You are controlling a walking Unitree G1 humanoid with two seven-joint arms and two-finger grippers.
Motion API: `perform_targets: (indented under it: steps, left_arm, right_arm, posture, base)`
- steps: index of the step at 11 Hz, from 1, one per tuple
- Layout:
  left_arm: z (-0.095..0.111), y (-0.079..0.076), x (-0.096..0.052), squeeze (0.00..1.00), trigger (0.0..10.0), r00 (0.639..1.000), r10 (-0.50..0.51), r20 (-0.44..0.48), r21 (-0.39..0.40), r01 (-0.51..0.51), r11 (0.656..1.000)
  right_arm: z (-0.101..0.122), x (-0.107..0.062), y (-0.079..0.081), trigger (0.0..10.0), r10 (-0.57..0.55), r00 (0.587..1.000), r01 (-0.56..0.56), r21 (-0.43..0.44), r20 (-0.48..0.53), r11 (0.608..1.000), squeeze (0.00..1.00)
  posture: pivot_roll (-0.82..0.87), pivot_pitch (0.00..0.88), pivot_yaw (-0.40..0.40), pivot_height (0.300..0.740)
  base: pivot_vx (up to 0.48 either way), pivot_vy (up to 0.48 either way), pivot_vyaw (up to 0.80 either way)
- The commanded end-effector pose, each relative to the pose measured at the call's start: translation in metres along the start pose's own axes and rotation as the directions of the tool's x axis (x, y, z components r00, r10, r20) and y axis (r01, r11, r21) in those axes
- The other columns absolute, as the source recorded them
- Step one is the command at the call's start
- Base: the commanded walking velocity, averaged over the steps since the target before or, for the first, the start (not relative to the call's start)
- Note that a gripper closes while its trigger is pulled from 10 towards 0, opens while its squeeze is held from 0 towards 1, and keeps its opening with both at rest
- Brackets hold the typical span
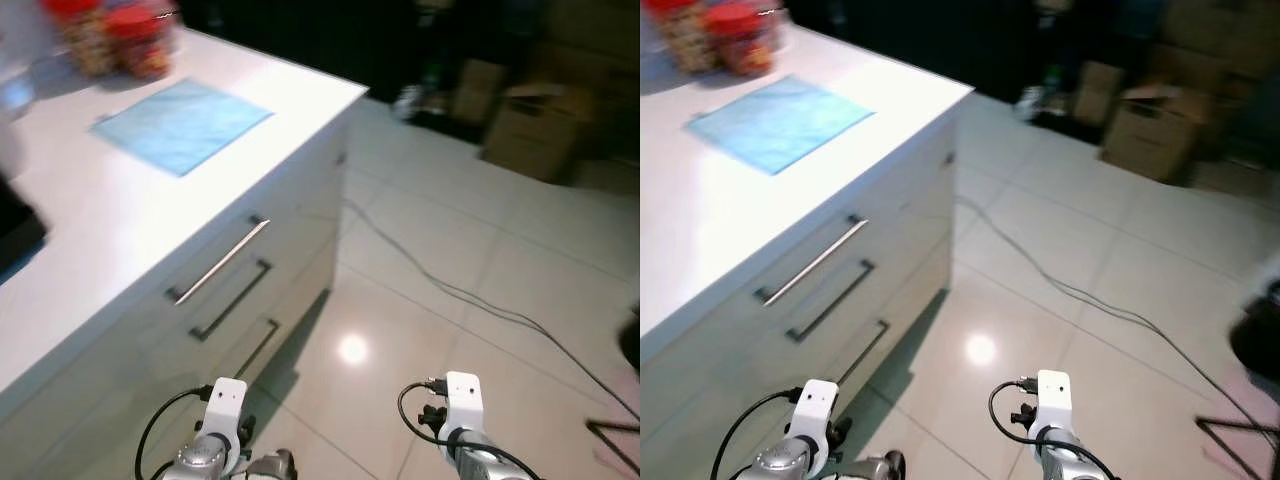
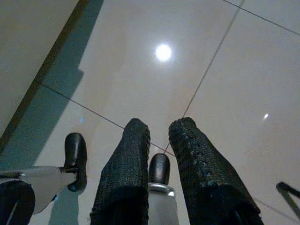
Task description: Kitchen organization
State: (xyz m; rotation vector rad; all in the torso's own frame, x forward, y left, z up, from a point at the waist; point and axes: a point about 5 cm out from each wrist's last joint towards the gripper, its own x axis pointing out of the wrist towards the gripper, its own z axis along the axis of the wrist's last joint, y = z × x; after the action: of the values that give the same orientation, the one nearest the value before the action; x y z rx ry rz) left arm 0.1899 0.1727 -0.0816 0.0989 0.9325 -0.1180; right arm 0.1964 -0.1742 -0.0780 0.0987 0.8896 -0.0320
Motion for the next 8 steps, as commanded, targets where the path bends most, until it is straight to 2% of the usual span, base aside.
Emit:
perform_targets:
  steps: [1, 8]
  left_arm:
    - [-0.0042, 0.0002, -0.0008, 0.00, 10.0, 1.000, 0.002, -0.012, -0.001, -0.002, 1.000]
    - [-0.0035, 0.0000, -0.0007, 0.00, 10.0, 1.000, -0.005, -0.008, 0.005, 0.005, 1.000]
  right_arm:
    - [-0.0013, -0.0001, 0.0001, 10.0, 0.002, 1.000, -0.002, 0.001, -0.010, 1.000, 0.00]
    - [-0.0027, 0.0000, 0.0011, 10.0, -0.001, 1.000, 0.001, 0.003, -0.021, 1.000, 0.00]
  posture:
    - [-0.03, 0.052, -0.012, 0.740]
    - [-0.03, 0.056, -0.009, 0.740]
  base:
    - [0.000, 0.000, 0.80]
    - [0.000, 0.000, 0.80]
